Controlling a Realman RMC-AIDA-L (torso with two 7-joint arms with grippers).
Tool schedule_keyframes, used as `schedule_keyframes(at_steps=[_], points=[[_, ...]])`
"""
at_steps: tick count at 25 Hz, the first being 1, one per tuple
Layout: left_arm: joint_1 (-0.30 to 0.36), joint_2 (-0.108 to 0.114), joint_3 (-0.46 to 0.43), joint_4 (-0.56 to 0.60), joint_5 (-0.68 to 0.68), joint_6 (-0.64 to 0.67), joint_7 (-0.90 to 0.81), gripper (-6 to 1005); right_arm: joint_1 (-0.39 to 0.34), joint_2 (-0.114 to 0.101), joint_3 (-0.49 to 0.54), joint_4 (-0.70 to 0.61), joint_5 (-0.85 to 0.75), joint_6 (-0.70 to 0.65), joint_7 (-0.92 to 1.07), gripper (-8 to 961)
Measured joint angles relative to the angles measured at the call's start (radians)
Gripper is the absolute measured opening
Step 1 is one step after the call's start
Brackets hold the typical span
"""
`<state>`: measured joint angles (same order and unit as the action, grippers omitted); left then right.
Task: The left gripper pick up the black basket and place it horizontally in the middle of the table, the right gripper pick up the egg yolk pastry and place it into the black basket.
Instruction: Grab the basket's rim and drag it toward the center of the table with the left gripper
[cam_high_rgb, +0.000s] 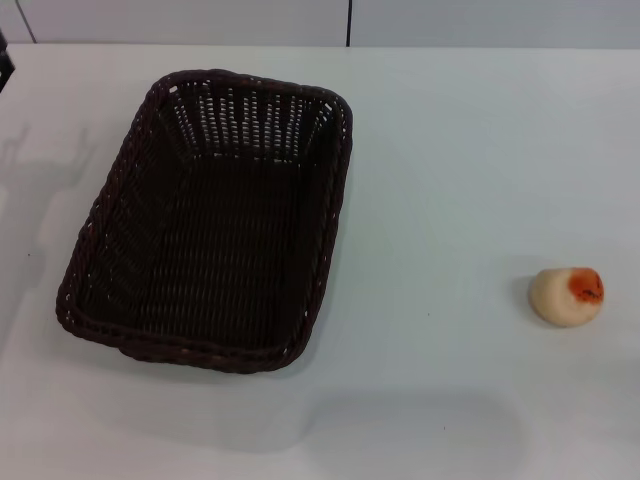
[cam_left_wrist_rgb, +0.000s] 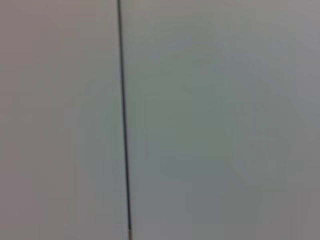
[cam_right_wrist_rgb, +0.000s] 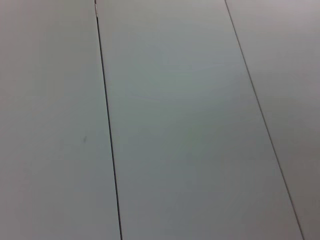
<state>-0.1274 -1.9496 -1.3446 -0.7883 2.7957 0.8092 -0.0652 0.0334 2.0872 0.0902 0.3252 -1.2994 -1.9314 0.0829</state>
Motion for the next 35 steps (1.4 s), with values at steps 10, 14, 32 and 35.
schedule_keyframes(at_steps=[10,14,32,35], points=[[0.039,0.046,-0.088,-0.487,0.089,-0.617,-0.023,802,-0.001,-0.001,-0.001,0.004,0.000,-0.003,0.001,785],[0.017,0.051,-0.110,-0.613,0.090,-0.854,0.047,801,-0.001,-0.001,-0.001,0.007,0.000,-0.004,0.001,784],[-0.174,-0.075,-0.516,-0.729,-0.253,-1.552,0.669,790,0.001,-0.001,-0.011,0.012,0.000,-0.011,0.002,781],[-0.198,-0.097,-0.581,-0.742,-0.260,-1.635,0.716,784,-0.001,-0.001,-0.011,0.012,0.000,-0.011,0.001,780]])
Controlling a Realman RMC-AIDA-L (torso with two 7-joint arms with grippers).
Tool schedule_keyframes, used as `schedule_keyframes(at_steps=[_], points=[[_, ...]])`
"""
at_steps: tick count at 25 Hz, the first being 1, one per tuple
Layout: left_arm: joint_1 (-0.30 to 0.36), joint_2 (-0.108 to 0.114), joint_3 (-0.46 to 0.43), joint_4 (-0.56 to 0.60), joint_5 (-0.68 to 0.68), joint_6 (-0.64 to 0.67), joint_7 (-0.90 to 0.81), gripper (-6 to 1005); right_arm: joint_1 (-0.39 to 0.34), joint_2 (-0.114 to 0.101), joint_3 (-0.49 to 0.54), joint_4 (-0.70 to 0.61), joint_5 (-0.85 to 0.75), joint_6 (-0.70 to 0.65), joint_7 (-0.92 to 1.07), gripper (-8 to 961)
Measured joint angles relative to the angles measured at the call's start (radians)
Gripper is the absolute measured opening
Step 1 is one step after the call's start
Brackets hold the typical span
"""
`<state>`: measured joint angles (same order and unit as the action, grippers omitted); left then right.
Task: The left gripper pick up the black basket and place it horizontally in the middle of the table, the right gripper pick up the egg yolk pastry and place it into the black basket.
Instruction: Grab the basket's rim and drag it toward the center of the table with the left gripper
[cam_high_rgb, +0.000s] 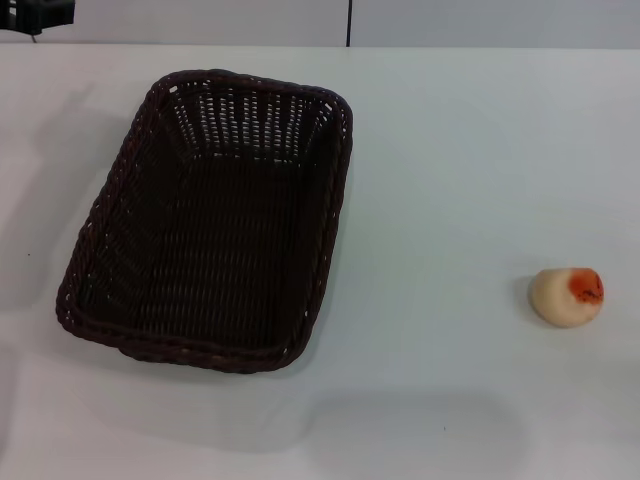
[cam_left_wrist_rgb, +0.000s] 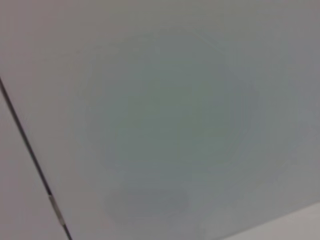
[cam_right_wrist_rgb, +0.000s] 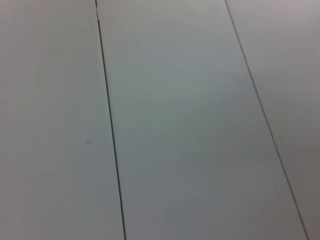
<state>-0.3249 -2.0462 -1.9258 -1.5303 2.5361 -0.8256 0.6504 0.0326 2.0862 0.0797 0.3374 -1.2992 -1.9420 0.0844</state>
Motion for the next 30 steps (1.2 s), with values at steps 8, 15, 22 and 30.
schedule_keyframes(at_steps=[8,15,22,30], points=[[-0.030,-0.010,-0.069,-0.087,0.008,-0.230,0.017,767,-0.002,0.000,-0.005,0.000,0.000,0.000,0.000,779],[-0.077,-0.011,-0.125,-0.137,0.018,-0.452,-0.004,753,-0.002,0.000,-0.012,0.000,0.000,0.001,0.000,778],[-0.120,-0.012,-0.052,-0.145,0.193,-0.569,-0.098,739,-0.002,0.000,-0.014,0.000,0.000,0.003,0.000,776],[-0.161,-0.015,0.004,-0.139,0.242,-0.668,-0.179,723,-0.003,0.000,-0.014,0.000,0.000,0.004,0.000,775]])
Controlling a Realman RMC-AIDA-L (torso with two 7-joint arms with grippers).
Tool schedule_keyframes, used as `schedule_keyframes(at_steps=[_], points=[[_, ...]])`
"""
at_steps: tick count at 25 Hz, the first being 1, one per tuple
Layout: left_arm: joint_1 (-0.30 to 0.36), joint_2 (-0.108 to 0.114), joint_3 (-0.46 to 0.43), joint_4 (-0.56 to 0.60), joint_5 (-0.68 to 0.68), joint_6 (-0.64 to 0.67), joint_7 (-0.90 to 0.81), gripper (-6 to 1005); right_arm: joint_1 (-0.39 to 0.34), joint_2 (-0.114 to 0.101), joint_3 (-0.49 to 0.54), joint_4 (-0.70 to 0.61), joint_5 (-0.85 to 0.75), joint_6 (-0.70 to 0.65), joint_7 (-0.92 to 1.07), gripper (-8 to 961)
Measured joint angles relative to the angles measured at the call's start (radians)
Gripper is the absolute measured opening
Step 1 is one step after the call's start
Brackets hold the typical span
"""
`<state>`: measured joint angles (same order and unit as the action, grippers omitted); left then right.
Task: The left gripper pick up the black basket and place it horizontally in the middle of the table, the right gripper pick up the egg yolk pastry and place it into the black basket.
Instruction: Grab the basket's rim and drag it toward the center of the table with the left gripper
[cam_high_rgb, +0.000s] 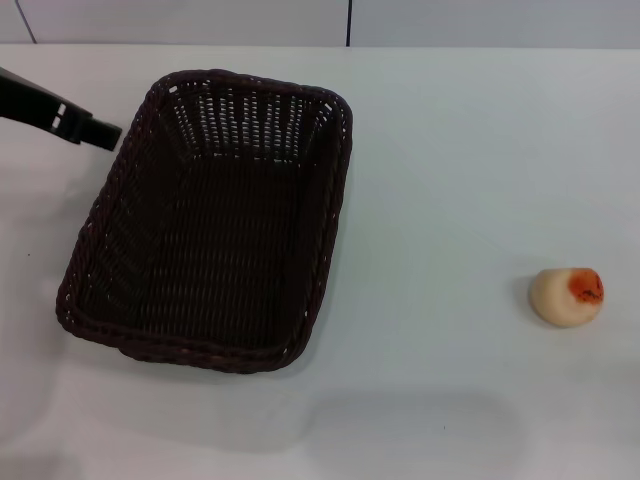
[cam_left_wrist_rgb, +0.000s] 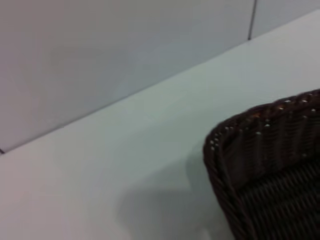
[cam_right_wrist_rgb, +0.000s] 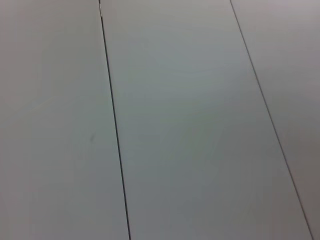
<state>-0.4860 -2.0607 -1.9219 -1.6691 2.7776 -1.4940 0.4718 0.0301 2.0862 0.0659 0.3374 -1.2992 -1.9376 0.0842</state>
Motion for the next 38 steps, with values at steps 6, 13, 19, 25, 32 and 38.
schedule_keyframes(at_steps=[6,13,19,25,32,38], points=[[-0.014,-0.001,0.017,-0.013,-0.007,-0.052,-0.026,710,0.000,0.000,0.000,0.000,0.000,-0.001,0.000,774],[-0.011,-0.003,0.079,0.002,-0.005,-0.069,-0.049,696,0.001,0.000,0.000,0.000,0.000,0.003,0.000,773],[-0.012,-0.005,0.108,0.040,-0.006,-0.062,-0.057,684,0.002,0.000,0.000,0.000,0.000,0.003,0.000,772],[-0.019,-0.006,0.126,0.114,0.000,-0.013,-0.065,672,0.002,0.000,0.000,0.000,0.000,0.003,0.000,771],[-0.028,-0.005,0.152,0.193,0.001,0.030,-0.075,657,-0.001,0.000,0.000,0.000,0.000,0.005,-0.004,769],[-0.035,-0.002,0.176,0.222,0.021,0.038,-0.084,645,0.001,0.000,0.000,0.000,0.000,0.005,-0.005,768]])
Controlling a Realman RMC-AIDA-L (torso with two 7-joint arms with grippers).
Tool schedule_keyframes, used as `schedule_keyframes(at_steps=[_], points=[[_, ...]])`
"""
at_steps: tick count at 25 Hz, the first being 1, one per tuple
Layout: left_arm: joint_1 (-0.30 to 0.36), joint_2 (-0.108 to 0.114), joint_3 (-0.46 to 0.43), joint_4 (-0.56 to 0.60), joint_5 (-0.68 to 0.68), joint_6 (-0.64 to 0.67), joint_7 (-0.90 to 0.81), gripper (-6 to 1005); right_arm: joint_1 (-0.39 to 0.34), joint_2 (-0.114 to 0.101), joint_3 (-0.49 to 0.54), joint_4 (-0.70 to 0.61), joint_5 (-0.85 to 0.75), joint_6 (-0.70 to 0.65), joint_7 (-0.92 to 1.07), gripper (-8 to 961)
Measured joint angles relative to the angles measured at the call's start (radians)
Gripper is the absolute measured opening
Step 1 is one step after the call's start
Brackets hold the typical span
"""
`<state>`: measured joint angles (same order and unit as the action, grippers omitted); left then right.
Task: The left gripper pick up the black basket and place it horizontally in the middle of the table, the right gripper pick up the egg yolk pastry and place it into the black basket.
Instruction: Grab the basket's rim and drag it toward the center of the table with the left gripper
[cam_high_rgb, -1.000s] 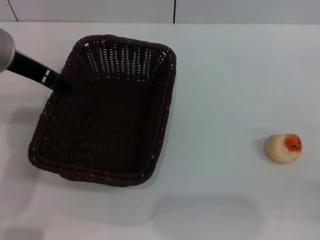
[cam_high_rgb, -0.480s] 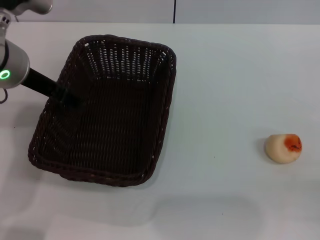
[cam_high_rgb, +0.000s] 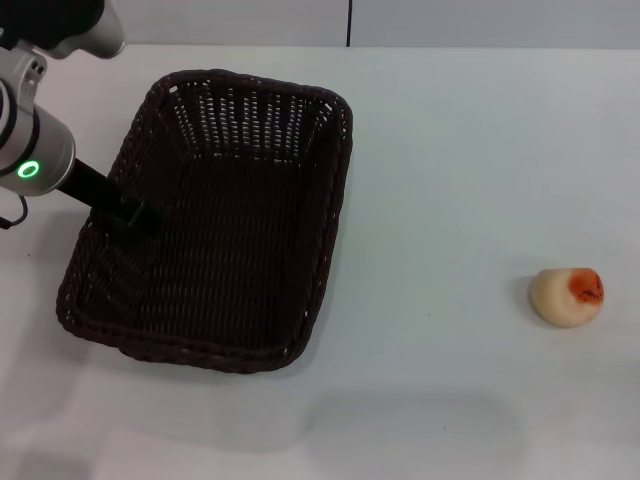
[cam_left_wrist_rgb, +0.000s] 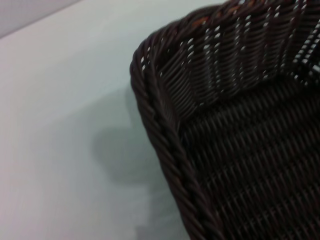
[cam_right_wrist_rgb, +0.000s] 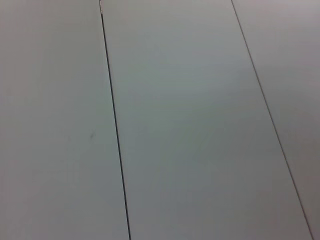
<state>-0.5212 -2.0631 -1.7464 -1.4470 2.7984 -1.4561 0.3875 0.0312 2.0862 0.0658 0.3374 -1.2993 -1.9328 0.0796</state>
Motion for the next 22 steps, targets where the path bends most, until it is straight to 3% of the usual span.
schedule_keyframes(at_steps=[8,13,19,22], points=[[-0.012,0.002,0.004,0.014,0.008,0.004,0.004,629,-0.003,0.000,-0.001,0.000,0.000,-0.007,0.000,767],[-0.015,0.002,0.009,0.012,0.011,0.004,0.005,408,-0.003,0.000,-0.001,0.000,0.000,-0.011,0.001,766],[-0.016,0.001,0.014,-0.002,0.013,0.007,0.036,282,-0.004,0.000,-0.001,-0.001,0.000,-0.012,0.004,765],[-0.016,0.000,0.034,-0.005,0.014,0.015,0.062,282,-0.004,0.000,-0.001,-0.002,0.000,-0.012,0.004,764]])
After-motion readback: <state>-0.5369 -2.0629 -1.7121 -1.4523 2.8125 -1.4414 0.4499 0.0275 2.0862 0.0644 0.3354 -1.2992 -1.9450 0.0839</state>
